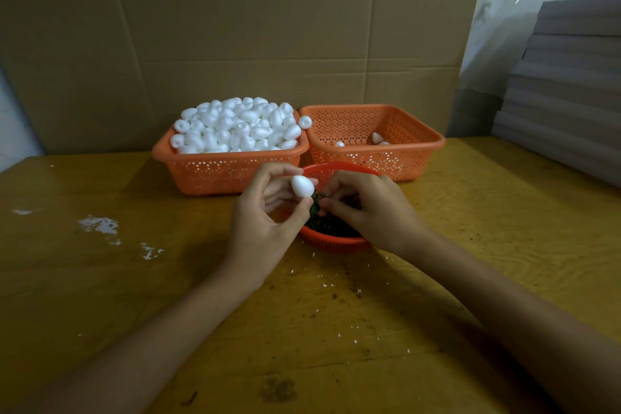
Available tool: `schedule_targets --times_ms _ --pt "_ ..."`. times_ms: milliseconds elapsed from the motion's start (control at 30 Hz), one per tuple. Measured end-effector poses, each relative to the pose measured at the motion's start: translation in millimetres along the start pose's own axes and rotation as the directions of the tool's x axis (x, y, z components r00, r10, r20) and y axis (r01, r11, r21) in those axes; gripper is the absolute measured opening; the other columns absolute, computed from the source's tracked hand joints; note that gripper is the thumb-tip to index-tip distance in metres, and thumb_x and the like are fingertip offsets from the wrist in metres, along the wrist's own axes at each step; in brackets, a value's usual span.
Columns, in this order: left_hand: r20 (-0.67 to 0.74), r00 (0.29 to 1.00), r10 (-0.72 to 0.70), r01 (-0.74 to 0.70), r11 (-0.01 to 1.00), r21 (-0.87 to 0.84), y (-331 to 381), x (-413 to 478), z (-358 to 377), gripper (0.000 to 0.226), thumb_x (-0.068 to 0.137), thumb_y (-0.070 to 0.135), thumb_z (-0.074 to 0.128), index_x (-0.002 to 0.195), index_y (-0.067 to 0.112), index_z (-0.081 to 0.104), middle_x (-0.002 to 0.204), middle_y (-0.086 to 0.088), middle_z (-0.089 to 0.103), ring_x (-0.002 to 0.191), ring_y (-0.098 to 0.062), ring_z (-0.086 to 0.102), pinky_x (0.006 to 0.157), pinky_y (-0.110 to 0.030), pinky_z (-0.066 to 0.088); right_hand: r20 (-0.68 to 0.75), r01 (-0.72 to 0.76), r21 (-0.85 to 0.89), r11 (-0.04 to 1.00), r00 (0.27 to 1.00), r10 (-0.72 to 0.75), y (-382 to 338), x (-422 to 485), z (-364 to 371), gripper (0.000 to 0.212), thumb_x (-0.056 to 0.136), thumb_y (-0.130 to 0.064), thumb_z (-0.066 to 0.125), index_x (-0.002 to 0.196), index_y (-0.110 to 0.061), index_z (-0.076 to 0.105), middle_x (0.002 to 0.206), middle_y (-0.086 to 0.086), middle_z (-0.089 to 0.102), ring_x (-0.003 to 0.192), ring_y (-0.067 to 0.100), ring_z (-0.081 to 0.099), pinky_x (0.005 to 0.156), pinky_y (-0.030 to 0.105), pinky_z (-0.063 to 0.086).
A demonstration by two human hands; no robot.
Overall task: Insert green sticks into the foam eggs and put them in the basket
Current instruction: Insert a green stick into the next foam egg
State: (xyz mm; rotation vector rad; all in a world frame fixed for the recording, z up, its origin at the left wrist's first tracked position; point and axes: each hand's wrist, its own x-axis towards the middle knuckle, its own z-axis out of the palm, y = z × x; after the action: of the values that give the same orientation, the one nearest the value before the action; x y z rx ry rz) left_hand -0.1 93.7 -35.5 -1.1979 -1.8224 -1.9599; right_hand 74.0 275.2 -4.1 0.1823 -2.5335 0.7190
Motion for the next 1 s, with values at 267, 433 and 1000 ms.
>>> schedule_targets --times_ms 267,433,1000 --pt "0.005 1.000 0.023 -0.023 0.998 0.055 -0.5 -1.9 2.2 0.041 0.085 -0.007 0.079 0.114 0.009 0.055 0.109 -0.006 0.078 0.105 -0.025 0.075 0.090 -0.040 0.060 -0.006 0.004 -0.005 1.000 1.000 -0.004 0.1 0.0 0.9 0.004 0.096 -0.023 0.074 0.098 -0.021 0.072 0.083 -0.015 0.077 0.083 0.003 0.072 0.078 0.041 0.057" --pt "0.012 0.999 0.050 -0.050 0.996 0.075 -0.4 -2.3 2.1 0.035 0.085 0.003 0.079 0.109 0.010 0.056 0.106 -0.003 0.078 0.102 -0.026 0.075 0.088 -0.041 0.061 -0.002 0.011 -0.014 1.000 1.000 -0.011 0.5 0.1 1.2 0.004 0.096 -0.022 0.073 0.099 -0.020 0.072 0.085 -0.015 0.077 0.083 0.003 0.072 0.078 0.040 0.058" --pt "0.035 0.987 0.157 -0.161 0.972 0.169 -2.1 -0.8 2.0 0.036 0.084 -0.011 0.077 0.105 0.015 0.065 0.108 0.012 0.074 0.100 -0.013 0.074 0.083 -0.023 0.057 -0.007 0.008 -0.005 1.000 1.000 -0.008 0.8 0.0 1.1 0.005 0.095 -0.019 0.074 0.100 -0.019 0.073 0.088 -0.012 0.077 0.086 0.003 0.073 0.080 0.038 0.058"
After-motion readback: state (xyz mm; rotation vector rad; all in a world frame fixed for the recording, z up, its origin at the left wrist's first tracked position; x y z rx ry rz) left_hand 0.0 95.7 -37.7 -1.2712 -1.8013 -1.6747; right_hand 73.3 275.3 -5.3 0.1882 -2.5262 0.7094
